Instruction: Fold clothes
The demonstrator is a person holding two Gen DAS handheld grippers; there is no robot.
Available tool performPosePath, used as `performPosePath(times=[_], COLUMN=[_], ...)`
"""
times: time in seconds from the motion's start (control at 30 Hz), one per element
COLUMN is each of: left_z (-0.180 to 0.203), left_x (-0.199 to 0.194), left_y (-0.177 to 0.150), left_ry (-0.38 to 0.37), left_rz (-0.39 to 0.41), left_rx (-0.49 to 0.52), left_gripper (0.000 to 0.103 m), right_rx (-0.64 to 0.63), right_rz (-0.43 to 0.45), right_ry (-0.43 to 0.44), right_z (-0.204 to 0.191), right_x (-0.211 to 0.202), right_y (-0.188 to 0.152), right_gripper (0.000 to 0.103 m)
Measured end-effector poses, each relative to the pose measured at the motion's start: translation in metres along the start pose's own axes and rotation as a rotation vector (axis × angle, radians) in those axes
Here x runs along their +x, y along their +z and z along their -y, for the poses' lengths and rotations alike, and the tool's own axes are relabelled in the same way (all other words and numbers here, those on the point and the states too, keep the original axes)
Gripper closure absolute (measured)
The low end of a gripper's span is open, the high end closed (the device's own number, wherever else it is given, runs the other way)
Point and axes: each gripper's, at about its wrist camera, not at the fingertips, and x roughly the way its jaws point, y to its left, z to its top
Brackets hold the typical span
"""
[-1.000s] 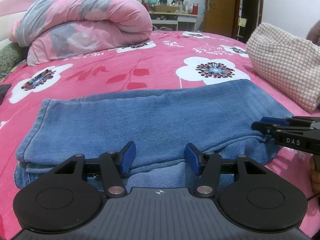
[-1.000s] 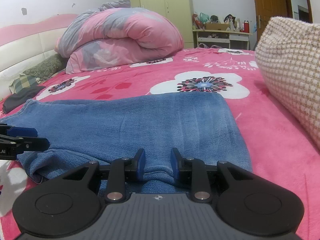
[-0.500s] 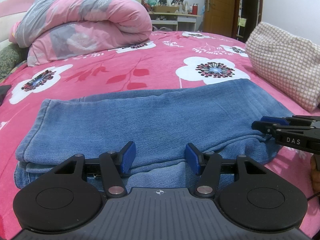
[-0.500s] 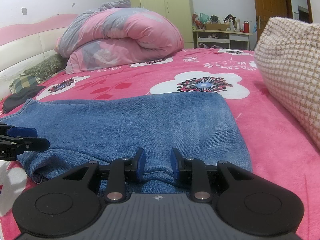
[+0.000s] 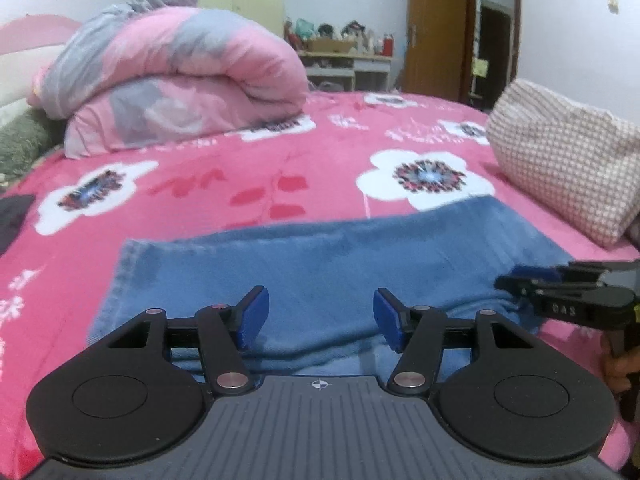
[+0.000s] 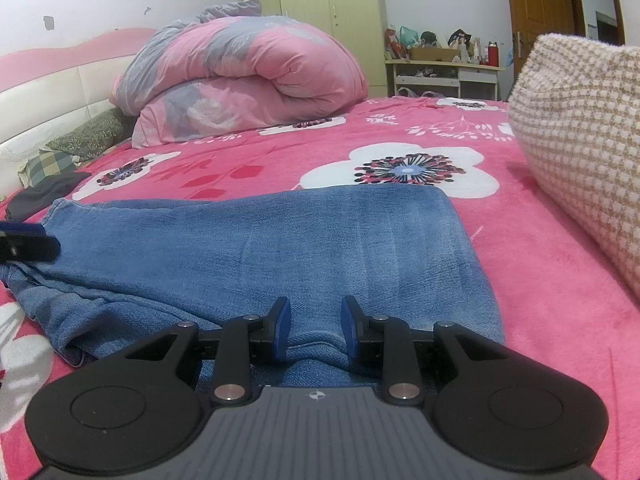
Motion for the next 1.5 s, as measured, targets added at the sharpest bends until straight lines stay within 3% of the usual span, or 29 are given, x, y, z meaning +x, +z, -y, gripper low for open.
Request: performPosePath(times=[0.2,0.4,0.67,0.9,1.17,1.37,1.5], left_z=[-0.028,-0.038,-0.056,-0.063,-0.064,-0.065,-0.065], left_x=[-0.014,-0.001,0.046,0.044,0.045,0.043,0.043], left_y=[0.013,0.019,-0.008,-0.010,-0.014,-0.017,-0.017], left_ry=[0.059,0.075,0.164,0.155,0.139,0.131,0.128], left_rz=[0.065,0.061,-0.087,-0.077,-0.055,-0.043,-0.049], left_rx=[-0.084,-0.098,-0.089,-0.075,-0.052,-0.045,-0.045], left_gripper=[0.045,0.045,0.045,0.045,0.044,0.044,0.044], right_rx=[-0.001,-0.003,-0.004,0.012,-0.116,-0.206,-0.260], right_rz=[0.000,0.000,0.000,-0.011,-0.043,-0.002,-0.041], right_ry=[0.000,-0.001,-0.002,0.025,-0.044,0.056,0.129], right_z=[0.000,0.000,0.000,0.007,-0.007,-0.055,-0.088], right_x=[0.000,0.000,0.001,-0.003,-0.025,-0.015,0.011], right_y=[0.000,0.000,0.000,0.003,0.008,0.038,0.035], right_gripper=[0.074,0.074,0.074,0.073,0.069,0.069,0.066])
